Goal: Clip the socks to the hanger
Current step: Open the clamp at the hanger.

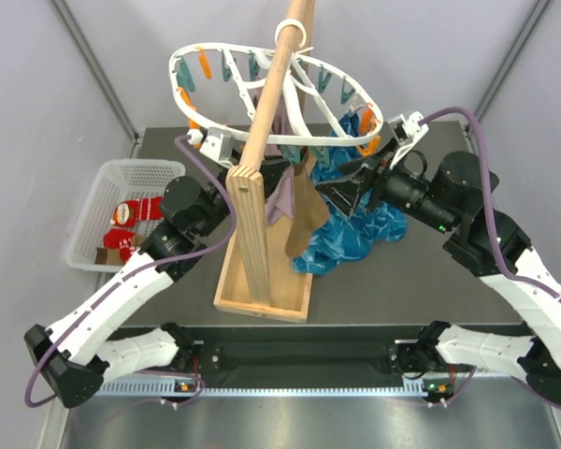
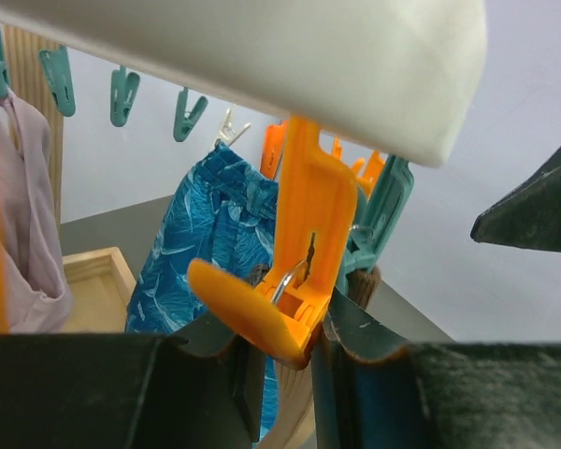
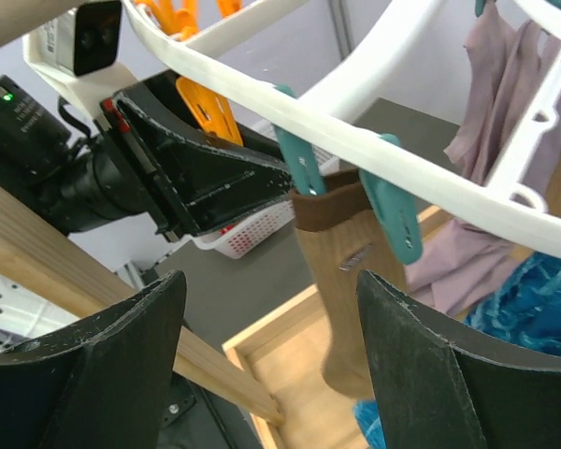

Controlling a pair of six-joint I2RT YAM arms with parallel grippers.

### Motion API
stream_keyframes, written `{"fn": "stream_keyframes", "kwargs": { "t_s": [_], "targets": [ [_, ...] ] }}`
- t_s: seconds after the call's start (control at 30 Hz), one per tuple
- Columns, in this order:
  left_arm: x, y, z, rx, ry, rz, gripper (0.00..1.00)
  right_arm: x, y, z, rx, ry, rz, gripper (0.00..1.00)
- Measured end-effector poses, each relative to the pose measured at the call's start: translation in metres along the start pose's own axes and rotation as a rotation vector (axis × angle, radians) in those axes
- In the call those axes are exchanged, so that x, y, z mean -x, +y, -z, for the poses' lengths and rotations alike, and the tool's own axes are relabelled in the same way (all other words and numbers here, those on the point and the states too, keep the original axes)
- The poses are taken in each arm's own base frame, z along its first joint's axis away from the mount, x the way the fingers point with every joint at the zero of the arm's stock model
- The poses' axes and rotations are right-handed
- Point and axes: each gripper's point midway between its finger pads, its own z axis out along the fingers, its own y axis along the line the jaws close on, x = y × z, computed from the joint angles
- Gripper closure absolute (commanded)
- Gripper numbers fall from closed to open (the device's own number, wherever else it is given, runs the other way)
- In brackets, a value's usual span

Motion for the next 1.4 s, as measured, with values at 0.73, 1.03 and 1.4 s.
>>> {"fn": "stream_keyframes", "kwargs": {
  "t_s": [0.73, 1.03, 1.4],
  "targets": [
    [0.003, 0.024, 0.058, 0.159, 0.041, -0.049, 0.46, -0.013, 0.035, -0.078, 0.244, 0.018, -0.195, 0.46],
    [0.054, 0.042, 0.108, 0.315, -0.119, -0.083, 0.45, -0.013, 0.015, -0.087, 0.139, -0.021, -0.198, 0.47],
    [0.063, 0.057, 0.11, 0.376, -0.171, -0.206, 0.43, -0.022, 0.001, -0.095, 0.075, 0.02, -0.178, 0.47]
  ]
}}
